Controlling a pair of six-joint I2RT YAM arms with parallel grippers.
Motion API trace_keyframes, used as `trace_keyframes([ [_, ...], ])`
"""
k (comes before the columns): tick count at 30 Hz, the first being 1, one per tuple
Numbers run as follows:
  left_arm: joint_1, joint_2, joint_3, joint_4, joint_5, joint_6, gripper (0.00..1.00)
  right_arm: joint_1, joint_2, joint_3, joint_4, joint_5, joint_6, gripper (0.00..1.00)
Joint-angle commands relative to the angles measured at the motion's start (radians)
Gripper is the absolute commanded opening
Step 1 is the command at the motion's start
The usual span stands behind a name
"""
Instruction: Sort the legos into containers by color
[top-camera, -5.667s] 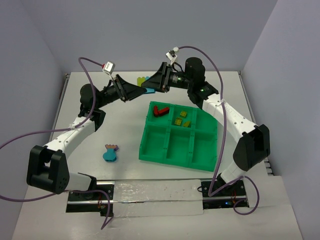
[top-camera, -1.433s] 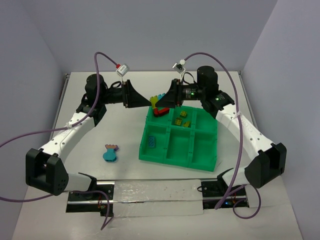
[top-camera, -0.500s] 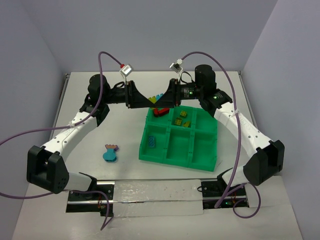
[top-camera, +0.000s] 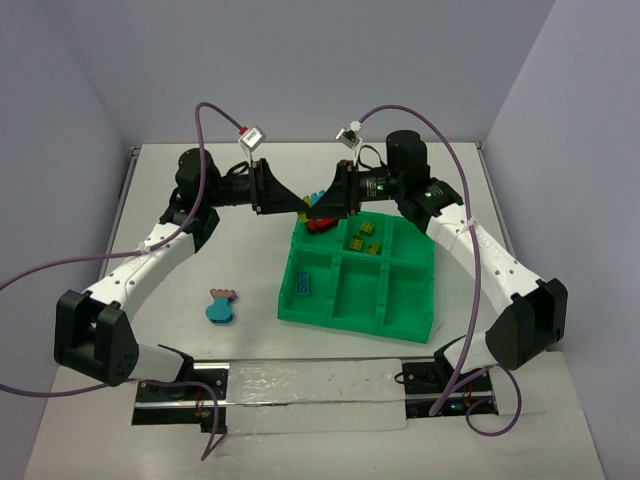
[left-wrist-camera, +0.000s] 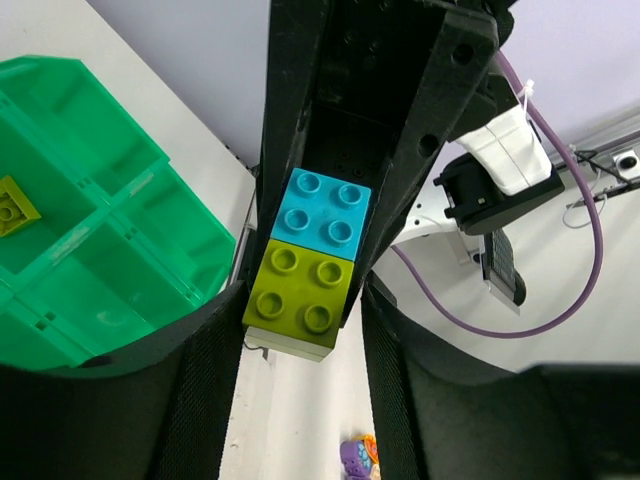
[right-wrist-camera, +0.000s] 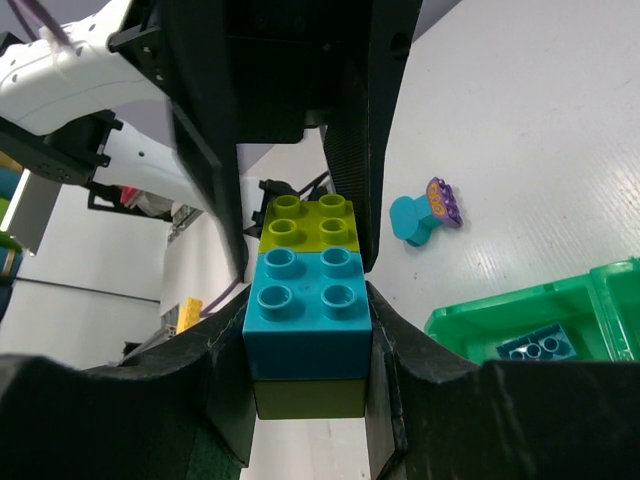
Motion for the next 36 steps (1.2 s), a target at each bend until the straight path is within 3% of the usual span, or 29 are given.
trace_keyframes([
  [1, 0.017, -0.014, 0.022, 0.088, -0.006, -0.015, 0.49, 0.010, 0.009, 0.041, -0.032, 0.001, -0.037, 0.00],
  [5, 0.018, -0.013, 0.020, 0.088, -0.006, -0.015, 0.32, 0.008, 0.012, 0.039, -0.027, 0.004, -0.033, 0.00],
  [9, 0.019, -0.013, 0.019, 0.086, -0.011, -0.017, 0.05, 0.008, 0.020, 0.042, -0.023, 0.013, -0.025, 0.00],
  [10, 0.019, -0.010, 0.018, 0.085, -0.011, -0.015, 0.01, 0.007, 0.025, 0.046, -0.032, 0.024, -0.023, 0.06],
  [14, 0.036, -0.011, -0.002, 0.093, -0.026, -0.025, 0.00, 0.008, 0.061, 0.072, -0.090, 0.041, -0.032, 0.22],
  [17, 0.068, -0.007, -0.027, 0.113, -0.039, -0.061, 0.00, 0.010, 0.081, 0.084, -0.115, 0.055, -0.046, 0.23],
  [22, 0.127, -0.016, -0.053, 0.151, -0.057, -0.100, 0.00, 0.007, 0.089, 0.084, -0.124, 0.058, -0.053, 0.16],
  [27, 0.177, -0.031, -0.061, 0.150, -0.077, -0.107, 0.00, 0.007, 0.087, 0.075, -0.135, 0.062, -0.066, 0.00],
  [31, 0.205, -0.031, -0.077, 0.202, -0.066, -0.150, 0.00, 0.002, 0.078, 0.062, -0.144, 0.080, -0.073, 0.00],
  [34, 0.204, -0.025, -0.069, 0.149, -0.075, -0.121, 0.00, -0.012, 0.056, 0.058, -0.186, 0.150, -0.086, 0.00],
  [36, 0.188, -0.012, -0.017, -0.034, -0.137, -0.007, 0.00, -0.075, 0.011, 0.024, -0.197, 0.217, -0.076, 0.00],
])
